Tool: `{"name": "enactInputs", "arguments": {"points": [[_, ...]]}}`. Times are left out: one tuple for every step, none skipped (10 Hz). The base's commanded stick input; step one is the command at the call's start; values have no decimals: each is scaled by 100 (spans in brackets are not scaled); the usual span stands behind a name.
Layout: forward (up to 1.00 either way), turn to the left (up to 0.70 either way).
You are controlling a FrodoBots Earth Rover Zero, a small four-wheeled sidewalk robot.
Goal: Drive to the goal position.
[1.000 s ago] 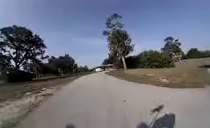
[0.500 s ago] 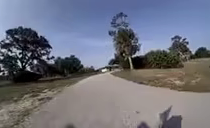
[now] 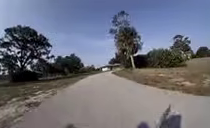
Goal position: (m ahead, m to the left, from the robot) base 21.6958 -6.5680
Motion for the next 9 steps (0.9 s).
{"name": "enactInputs", "arguments": {"points": [[100, 3], [100, 3], [100, 4], [100, 16], [100, 28], [100, 40], [100, 29], [100, 10], [100, 3]]}}
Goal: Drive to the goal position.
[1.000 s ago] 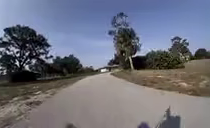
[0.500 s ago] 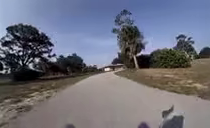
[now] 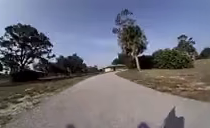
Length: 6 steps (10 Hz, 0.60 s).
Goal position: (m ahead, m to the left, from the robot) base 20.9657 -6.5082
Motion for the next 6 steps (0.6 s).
{"name": "enactInputs", "arguments": {"points": [[100, 3], [100, 3], [100, 3], [100, 3], [100, 3], [100, 3]]}}
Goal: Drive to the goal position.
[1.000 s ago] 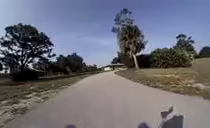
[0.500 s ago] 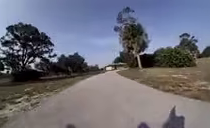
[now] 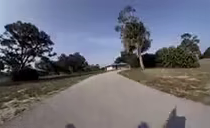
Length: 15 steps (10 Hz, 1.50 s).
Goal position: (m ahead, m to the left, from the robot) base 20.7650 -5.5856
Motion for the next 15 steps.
{"name": "enactInputs", "arguments": {"points": [[100, 3], [100, 3], [100, 3], [100, 3], [100, 3], [100, 3], [100, 3], [100, 3], [100, 10], [100, 27], [100, 40], [100, 14], [100, 3], [100, 3], [100, 3]]}}
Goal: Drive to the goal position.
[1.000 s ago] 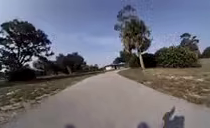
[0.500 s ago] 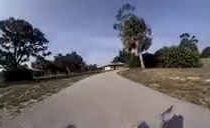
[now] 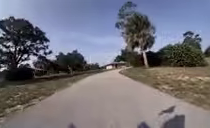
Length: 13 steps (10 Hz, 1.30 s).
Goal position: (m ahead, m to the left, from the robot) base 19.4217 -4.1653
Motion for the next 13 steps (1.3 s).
{"name": "enactInputs", "arguments": {"points": [[100, 3], [100, 3], [100, 3], [100, 3], [100, 3], [100, 4], [100, 3], [100, 3], [100, 3], [100, 3], [100, 3], [100, 3], [100, 3]]}}
